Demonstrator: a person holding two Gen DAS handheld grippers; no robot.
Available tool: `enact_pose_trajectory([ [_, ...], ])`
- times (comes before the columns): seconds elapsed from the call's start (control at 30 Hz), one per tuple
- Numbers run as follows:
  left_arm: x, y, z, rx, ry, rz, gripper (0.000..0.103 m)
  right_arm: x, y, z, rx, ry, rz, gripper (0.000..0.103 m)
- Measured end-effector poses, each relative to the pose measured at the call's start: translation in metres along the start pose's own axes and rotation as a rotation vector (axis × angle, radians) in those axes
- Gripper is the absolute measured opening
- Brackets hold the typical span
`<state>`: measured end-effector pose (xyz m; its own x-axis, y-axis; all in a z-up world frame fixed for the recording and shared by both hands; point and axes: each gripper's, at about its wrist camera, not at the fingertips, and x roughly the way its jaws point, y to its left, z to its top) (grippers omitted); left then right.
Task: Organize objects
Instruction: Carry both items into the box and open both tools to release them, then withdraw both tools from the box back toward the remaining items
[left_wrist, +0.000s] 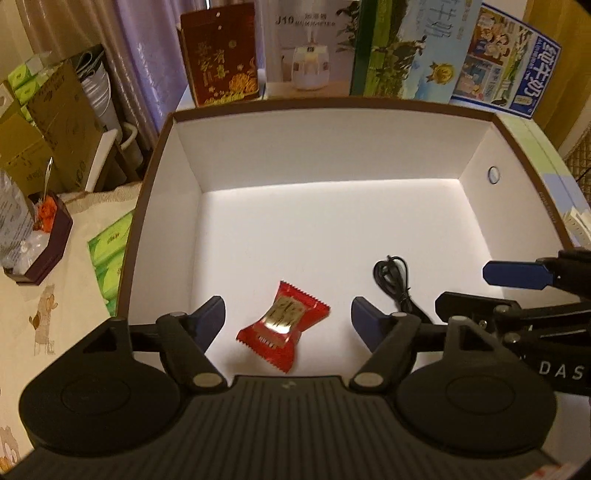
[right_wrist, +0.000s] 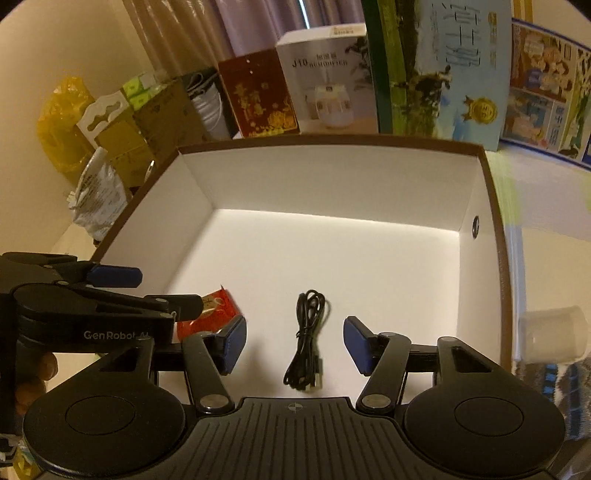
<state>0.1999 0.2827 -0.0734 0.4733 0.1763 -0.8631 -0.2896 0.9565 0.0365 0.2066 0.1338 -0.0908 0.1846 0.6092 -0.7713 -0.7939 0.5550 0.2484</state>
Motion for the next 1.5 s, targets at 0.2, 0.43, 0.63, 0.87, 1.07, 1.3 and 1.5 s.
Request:
enact_pose_trajectory([
  [0.2, -0.017, -0.004, -0.001, -0.004, -0.027, -0.016, 0.077, -0.025, 0.008, -0.005, -0.011, -0.049, 0.001, 0.069],
  [0.43, -0.048, -0.010, -0.009, -0.012, -0.071, -0.033, 0.084, -0.059, 0.013, -0.012, 0.004, -0.111, 0.000, 0.079],
  [0.63, -0.069, -0.024, -0.017, 0.001, -0.086, -0.070, 0.084, -0.089, 0.008, -0.025, 0.041, -0.139, -0.016, 0.081],
  [0.87, -0.088, -0.049, -0.028, 0.036, -0.110, -0.131, 0.084, -0.119, -0.002, -0.044, 0.081, -0.157, -0.052, 0.082],
  [1.07, -0.099, -0.071, -0.041, 0.050, -0.102, -0.177, 0.084, -0.142, -0.015, -0.064, 0.121, -0.155, -0.074, 0.083],
  [1.3, -0.109, -0.103, -0.060, 0.072, -0.088, -0.212, 0.084, -0.168, -0.036, -0.089, 0.150, -0.148, -0.096, 0.083],
  [1.5, -0.109, -0.137, -0.074, 0.103, -0.071, -0.249, 0.084, -0.188, -0.060, -0.109, 0.185, -0.139, -0.124, 0.083],
])
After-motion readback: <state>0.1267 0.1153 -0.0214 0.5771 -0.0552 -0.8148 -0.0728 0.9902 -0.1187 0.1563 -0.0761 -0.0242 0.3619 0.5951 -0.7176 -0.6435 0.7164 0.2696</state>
